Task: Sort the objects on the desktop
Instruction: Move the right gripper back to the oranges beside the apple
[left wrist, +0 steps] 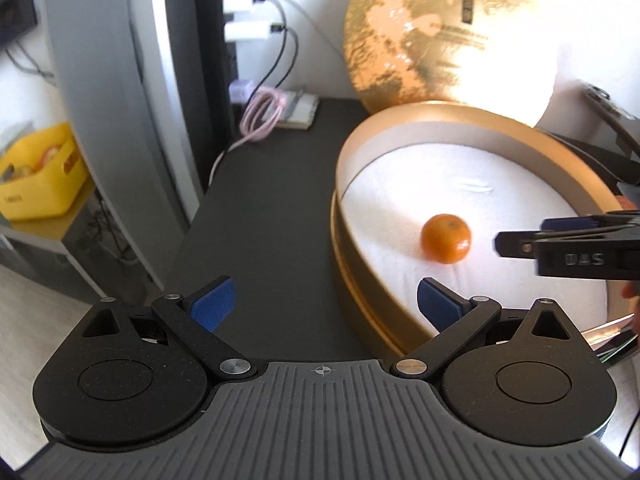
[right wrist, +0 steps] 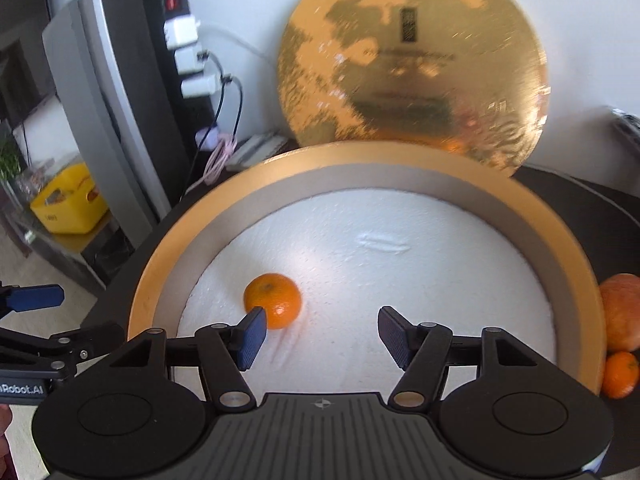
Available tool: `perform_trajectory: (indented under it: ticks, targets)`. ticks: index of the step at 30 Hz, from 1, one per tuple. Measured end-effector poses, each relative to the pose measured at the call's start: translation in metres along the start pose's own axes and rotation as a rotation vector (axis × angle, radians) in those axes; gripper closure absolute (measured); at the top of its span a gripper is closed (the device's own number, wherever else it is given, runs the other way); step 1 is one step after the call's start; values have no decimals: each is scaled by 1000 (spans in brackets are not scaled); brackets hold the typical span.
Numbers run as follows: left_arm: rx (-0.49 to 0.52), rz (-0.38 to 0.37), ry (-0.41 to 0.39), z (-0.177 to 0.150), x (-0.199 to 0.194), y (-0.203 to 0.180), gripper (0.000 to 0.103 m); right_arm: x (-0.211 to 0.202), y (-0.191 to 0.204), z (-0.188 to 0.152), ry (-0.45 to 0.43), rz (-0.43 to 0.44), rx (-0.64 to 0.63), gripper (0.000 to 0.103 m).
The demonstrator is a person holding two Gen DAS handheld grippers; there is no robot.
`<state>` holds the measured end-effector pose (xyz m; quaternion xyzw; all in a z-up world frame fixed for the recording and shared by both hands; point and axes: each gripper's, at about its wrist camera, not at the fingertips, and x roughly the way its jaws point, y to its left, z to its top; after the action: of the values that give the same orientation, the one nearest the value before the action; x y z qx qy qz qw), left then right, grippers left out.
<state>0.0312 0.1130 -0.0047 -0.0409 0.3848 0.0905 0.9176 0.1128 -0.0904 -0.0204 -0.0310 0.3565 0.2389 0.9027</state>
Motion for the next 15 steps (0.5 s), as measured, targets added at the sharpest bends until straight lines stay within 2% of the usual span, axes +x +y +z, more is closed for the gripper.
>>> perform_trajectory:
  ticks: [8,15]
  targets:
    - [87,-67,-31,4,-11,-42,3,-62,-53,-18,-133,-116,101,40]
    - [177,-139,-24,7,-8,-90,3,-99,-116,-48,-163,-260,233,40]
